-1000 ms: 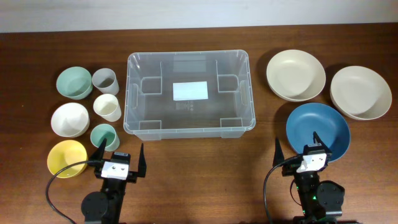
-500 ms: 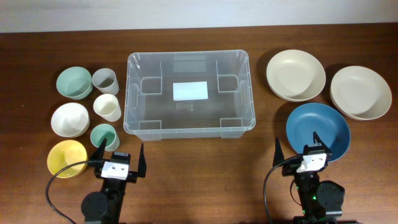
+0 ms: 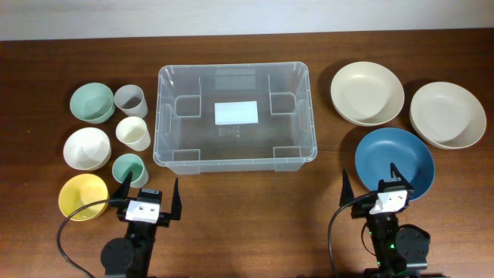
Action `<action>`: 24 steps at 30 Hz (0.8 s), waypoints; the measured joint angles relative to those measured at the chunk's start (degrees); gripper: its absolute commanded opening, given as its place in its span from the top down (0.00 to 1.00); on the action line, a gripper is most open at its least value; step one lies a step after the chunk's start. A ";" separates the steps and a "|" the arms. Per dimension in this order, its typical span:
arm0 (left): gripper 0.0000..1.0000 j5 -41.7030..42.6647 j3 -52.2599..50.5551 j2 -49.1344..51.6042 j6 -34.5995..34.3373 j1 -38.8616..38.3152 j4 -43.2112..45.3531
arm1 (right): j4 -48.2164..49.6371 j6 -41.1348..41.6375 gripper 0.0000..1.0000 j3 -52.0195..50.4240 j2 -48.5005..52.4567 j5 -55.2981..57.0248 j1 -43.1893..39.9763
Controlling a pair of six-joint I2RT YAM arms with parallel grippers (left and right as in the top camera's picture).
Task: Pack container
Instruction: 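Move the right gripper to the blue bowl's right rim and grasp it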
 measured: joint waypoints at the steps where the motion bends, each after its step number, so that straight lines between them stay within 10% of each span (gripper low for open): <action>1: 0.00 0.00 0.02 0.00 0.00 0.00 0.00 | -1.92 -0.02 0.01 1.73 0.44 0.79 0.00; 24: 0.00 0.00 0.02 0.00 0.00 0.00 -0.02 | -18.99 1.11 0.01 45.81 42.66 -10.03 0.07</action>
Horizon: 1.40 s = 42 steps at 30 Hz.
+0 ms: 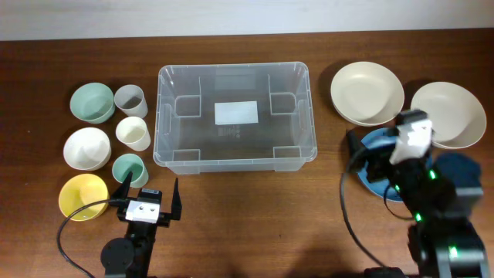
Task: Pack container
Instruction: 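Move the right gripper to the blue bowl's right rim and grasp it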
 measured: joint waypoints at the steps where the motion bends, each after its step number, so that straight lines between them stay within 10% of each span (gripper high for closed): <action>1: 0.00 0.00 0.00 0.00 0.00 0.00 0.02 | 0.68 1.66 0.01 0.00 1.57 0.57 0.00; 14: 0.00 0.00 0.00 0.00 0.00 0.00 0.00 | -13.49 32.33 0.02 12.90 13.38 18.58 -19.80; 24: 0.00 0.00 0.00 0.00 0.00 0.00 0.02 | -30.47 38.99 0.01 12.59 16.85 16.44 -33.99; 42: 0.00 0.00 0.00 0.00 0.00 0.00 0.02 | -20.87 36.50 0.01 1.68 28.85 10.32 -36.57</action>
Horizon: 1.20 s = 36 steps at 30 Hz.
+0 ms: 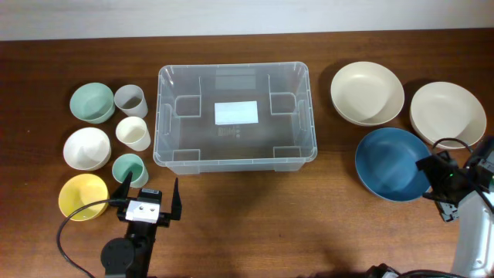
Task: Pack container
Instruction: 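Move the right gripper to the blue bowl's right rim and grasp it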
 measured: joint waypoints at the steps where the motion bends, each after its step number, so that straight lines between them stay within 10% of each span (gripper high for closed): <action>1: 0.00 0.00 0.00 0.00 0.00 0.00 0.00 | 0.94 -0.76 0.01 -0.68 0.04 -0.11 0.00; 24: 0.00 0.00 0.00 0.00 0.00 0.00 0.00 | 16.48 -4.20 0.02 -8.48 13.66 -3.80 0.00; 36: 0.00 0.00 0.00 0.00 0.00 0.00 -0.02 | 16.76 -4.33 0.71 -8.57 13.79 -4.81 -0.02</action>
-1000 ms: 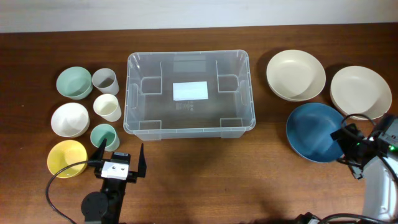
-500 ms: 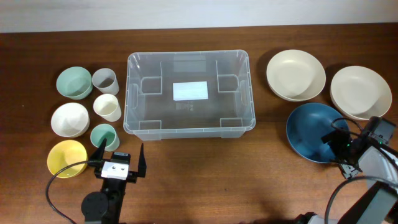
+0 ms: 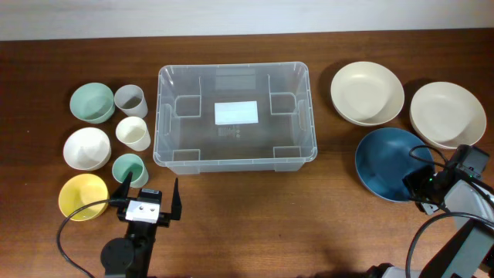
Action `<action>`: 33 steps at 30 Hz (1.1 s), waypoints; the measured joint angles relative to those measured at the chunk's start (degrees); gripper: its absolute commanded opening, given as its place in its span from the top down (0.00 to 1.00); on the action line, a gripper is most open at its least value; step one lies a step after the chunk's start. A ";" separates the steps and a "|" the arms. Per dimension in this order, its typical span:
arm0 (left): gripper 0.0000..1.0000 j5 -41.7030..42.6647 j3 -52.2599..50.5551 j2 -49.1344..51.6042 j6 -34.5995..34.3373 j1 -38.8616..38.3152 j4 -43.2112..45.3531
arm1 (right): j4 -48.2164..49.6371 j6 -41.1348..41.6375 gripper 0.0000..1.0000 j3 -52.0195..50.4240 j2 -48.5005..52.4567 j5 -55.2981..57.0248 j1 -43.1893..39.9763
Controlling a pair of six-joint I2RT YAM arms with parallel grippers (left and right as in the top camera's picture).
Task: Pack container
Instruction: 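Move the right gripper to the blue bowl's right rim and grasp it, then lift the blue bowl and carry it left into the clear container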
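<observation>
The clear plastic container (image 3: 231, 116) stands empty at the middle of the table. A blue plate (image 3: 390, 164) lies to its right. My right gripper (image 3: 419, 184) comes in low from the right and sits at the plate's lower right rim; the overhead view does not show how its jaws stand. My left gripper (image 3: 149, 191) rests at the front left, open and holding nothing, just right of the yellow bowl (image 3: 80, 196) and below the teal cup (image 3: 128, 168).
Left of the container are a green bowl (image 3: 91, 102), a grey cup (image 3: 130, 100), a cream cup (image 3: 133, 133) and a white bowl (image 3: 86, 147). Two beige plates (image 3: 367, 93) (image 3: 446, 113) lie at the back right, close behind the right arm.
My right gripper has shifted a little to the left, from just off the blue plate's right edge to its lower right rim. The left arm and all dishes are unmoved.
Both arms first rested at the front, the right one at the blue plate's front edge. Then the right arm stood over the plate's right part. Later it lay low to the plate's right, and now its gripper is at the rim. No dish has moved.
</observation>
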 measured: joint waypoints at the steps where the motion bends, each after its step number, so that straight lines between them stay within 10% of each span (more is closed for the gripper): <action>1: 0.00 0.00 0.00 0.00 0.00 0.00 0.02 | -0.17 -0.17 0.75 0.00 0.00 0.02 0.00; 11: 0.00 0.00 -0.02 0.00 0.00 0.00 0.02 | -1.95 0.11 0.96 0.00 0.00 -0.07 -0.04; 33: 0.00 0.00 0.00 0.00 0.00 0.00 0.00 | -14.78 0.59 0.96 1.68 -10.64 -5.44 -0.04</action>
